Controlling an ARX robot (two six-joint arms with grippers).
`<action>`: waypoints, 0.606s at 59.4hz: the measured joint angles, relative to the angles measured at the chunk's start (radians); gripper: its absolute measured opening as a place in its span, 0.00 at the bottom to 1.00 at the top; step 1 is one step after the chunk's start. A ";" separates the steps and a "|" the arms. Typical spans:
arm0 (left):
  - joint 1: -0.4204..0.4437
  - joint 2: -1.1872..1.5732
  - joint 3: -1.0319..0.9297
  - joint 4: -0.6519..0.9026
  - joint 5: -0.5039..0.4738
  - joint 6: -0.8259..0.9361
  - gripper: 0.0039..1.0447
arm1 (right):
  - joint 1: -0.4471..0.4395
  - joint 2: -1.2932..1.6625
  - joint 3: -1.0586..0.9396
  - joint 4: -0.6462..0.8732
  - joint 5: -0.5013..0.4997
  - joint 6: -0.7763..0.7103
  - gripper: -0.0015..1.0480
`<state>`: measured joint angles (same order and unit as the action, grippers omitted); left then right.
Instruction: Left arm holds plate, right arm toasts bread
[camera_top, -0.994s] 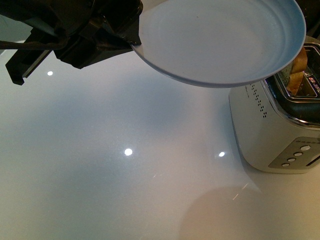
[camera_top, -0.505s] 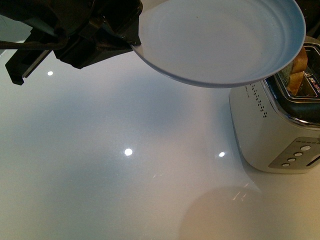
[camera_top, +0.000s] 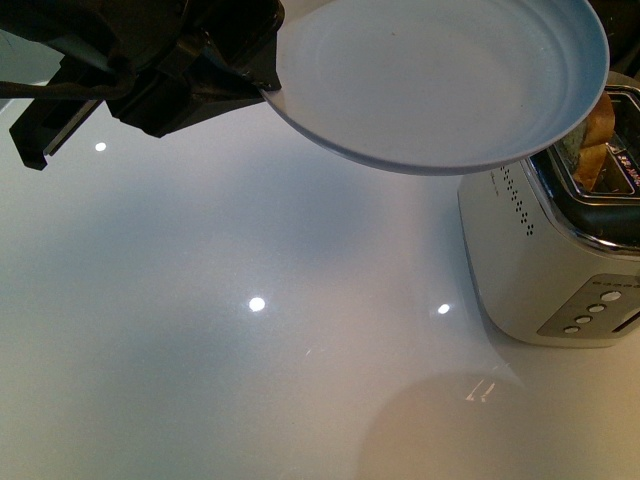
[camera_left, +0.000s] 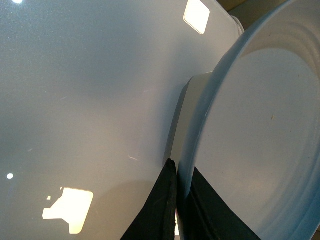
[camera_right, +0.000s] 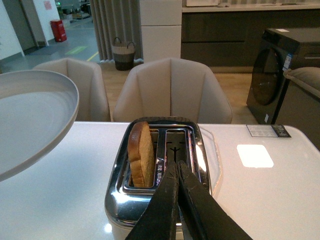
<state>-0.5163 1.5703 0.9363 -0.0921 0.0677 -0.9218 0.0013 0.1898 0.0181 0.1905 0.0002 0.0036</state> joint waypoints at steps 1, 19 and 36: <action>0.000 0.000 0.000 0.000 0.000 0.000 0.03 | 0.000 -0.004 0.000 -0.005 0.000 0.000 0.02; 0.000 0.000 0.000 0.000 0.003 0.000 0.03 | 0.000 -0.181 0.000 -0.188 0.000 0.000 0.02; 0.000 0.000 0.000 0.000 0.000 0.000 0.03 | 0.000 -0.183 0.000 -0.189 0.000 0.000 0.37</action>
<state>-0.5163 1.5700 0.9363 -0.0921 0.0673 -0.9222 0.0013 0.0071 0.0181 0.0013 0.0006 0.0032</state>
